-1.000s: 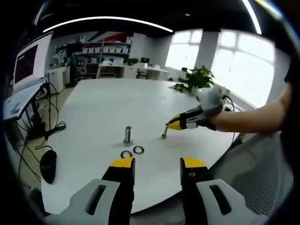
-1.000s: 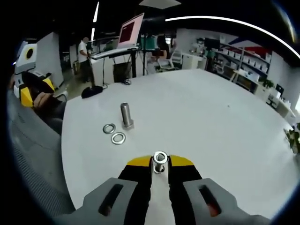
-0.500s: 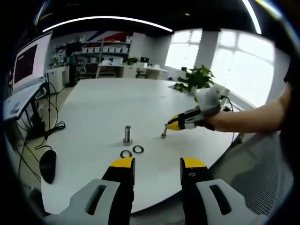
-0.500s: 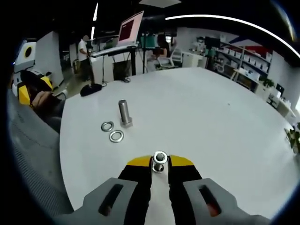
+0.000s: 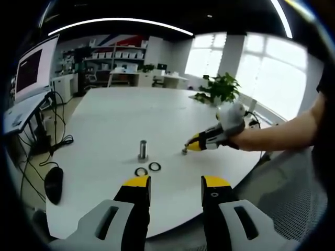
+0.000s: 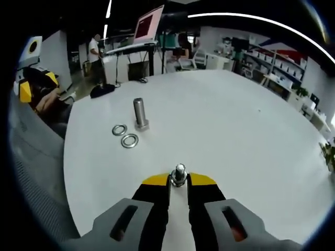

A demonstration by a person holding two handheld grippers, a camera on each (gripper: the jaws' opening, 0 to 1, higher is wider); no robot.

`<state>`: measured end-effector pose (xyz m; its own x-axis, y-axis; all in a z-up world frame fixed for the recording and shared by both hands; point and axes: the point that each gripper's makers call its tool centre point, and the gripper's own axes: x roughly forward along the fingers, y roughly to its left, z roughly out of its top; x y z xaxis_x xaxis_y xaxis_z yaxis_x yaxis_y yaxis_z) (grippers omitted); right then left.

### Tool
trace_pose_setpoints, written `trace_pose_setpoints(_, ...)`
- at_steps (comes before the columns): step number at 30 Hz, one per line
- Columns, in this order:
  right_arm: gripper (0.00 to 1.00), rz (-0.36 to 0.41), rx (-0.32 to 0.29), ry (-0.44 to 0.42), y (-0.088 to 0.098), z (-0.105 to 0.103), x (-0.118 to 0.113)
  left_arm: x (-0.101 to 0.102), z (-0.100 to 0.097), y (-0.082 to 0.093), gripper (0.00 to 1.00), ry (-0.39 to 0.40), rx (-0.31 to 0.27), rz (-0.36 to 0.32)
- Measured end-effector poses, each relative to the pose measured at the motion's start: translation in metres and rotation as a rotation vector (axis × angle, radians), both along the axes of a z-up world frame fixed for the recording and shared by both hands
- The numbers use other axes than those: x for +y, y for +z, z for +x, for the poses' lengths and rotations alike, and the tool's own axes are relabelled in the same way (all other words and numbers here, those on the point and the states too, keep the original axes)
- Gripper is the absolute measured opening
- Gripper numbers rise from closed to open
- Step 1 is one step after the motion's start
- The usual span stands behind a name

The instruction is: Place the washer onto the threaded stud by aligning its center hole with the stud, sliding it down to the base, and recovering from edge contact or off-axis alignment until the washer reaches the visible bottom stop.

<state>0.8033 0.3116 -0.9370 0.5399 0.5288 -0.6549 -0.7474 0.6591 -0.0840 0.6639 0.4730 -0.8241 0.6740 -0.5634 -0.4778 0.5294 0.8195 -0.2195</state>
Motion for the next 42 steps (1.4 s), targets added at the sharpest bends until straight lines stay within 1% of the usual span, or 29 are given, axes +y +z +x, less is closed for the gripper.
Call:
trace_pose_setpoints(6, 0.14, -0.018, 0.01, 0.005, -0.007, -0.001, -0.001, 0.0, 0.0, 0.0, 0.36, 0.001, -0.001, 0.0)
trace_pose_setpoints(16, 0.14, -0.033, 0.016, 0.014, -0.013, -0.004, -0.002, 0.0, 0.0, 0.0, 0.36, -0.001, 0.001, 0.0)
trace_pose_setpoints(20, 0.14, -0.051, 0.025, 0.015, -0.017, -0.006, -0.004, -0.001, 0.0, 0.0, 0.36, -0.002, 0.0, -0.001)
trace_pose_setpoints(23, 0.14, -0.045, 0.028, 0.009, -0.018, -0.005, -0.005, -0.001, 0.0, 0.0, 0.36, 0.0, 0.0, -0.002)
trace_pose_setpoints(25, 0.15, -0.046, 0.052, 0.011, -0.021, -0.007, -0.006, 0.0, 0.0, 0.0, 0.36, 0.0, -0.001, -0.003)
trace_pose_setpoints(26, 0.16, -0.055, 0.052, 0.007, -0.022, -0.007, -0.007, -0.001, 0.0, 0.001, 0.36, 0.0, -0.001, -0.003)
trace_pose_setpoints(28, 0.2, -0.066, 0.063, -0.001, -0.025, -0.007, -0.01, -0.001, 0.0, 0.0, 0.36, -0.003, -0.001, 0.0)
trace_pose_setpoints(30, 0.23, -0.063, 0.063, -0.011, -0.024, -0.006, -0.01, -0.001, 0.0, 0.0, 0.36, -0.003, -0.002, 0.0)
trace_pose_setpoints(37, 0.26, -0.053, 0.058, -0.028, -0.017, -0.004, -0.013, 0.0, 0.001, 0.001, 0.36, -0.002, -0.004, -0.001)
trace_pose_setpoints(40, 0.27, -0.033, 0.043, -0.029, -0.007, -0.004, -0.01, 0.0, 0.0, 0.001, 0.36, -0.003, -0.006, -0.001)
trace_pose_setpoints(42, 0.27, -0.018, 0.037, -0.014, -0.001, -0.005, -0.006, 0.0, 0.0, 0.001, 0.36, -0.001, -0.009, -0.003)
